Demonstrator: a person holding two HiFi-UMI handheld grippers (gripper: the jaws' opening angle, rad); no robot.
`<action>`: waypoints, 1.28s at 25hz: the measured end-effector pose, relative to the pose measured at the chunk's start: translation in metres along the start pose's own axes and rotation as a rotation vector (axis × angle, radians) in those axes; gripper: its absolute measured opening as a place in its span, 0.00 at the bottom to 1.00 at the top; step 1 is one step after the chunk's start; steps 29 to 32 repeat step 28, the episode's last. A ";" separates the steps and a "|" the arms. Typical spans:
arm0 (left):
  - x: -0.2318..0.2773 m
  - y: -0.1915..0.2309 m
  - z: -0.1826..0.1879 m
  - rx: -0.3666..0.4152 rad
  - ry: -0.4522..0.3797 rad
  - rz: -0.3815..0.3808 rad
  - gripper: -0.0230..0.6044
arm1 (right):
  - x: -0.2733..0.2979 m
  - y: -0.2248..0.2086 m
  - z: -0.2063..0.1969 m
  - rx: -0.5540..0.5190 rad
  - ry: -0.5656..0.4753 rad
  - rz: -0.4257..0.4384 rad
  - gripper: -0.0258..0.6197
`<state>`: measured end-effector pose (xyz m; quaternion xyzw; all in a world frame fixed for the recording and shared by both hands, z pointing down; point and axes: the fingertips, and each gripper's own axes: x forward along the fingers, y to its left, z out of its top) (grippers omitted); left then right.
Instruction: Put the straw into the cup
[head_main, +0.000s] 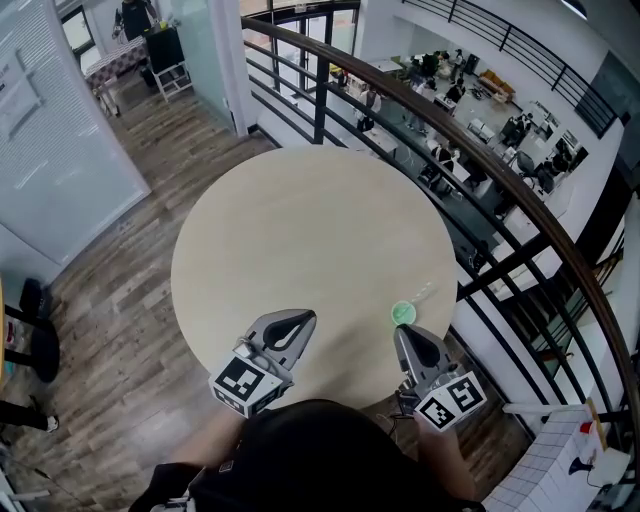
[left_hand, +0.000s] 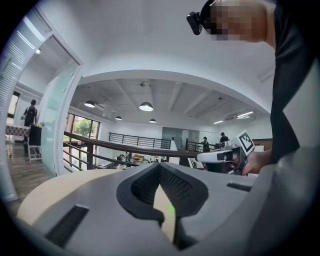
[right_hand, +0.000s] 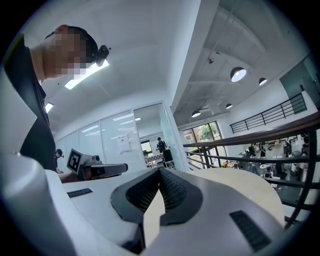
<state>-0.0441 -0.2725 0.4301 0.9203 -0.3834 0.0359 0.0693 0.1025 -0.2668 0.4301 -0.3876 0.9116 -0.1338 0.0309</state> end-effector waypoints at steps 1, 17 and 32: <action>0.001 -0.001 0.000 0.001 0.000 -0.001 0.05 | -0.002 -0.001 0.001 -0.002 -0.003 -0.004 0.07; 0.004 0.005 -0.001 -0.008 0.008 0.000 0.05 | -0.009 -0.023 0.015 -0.016 -0.027 -0.070 0.07; 0.005 0.002 -0.005 -0.016 0.002 0.005 0.05 | -0.013 -0.024 0.012 -0.005 -0.026 -0.067 0.07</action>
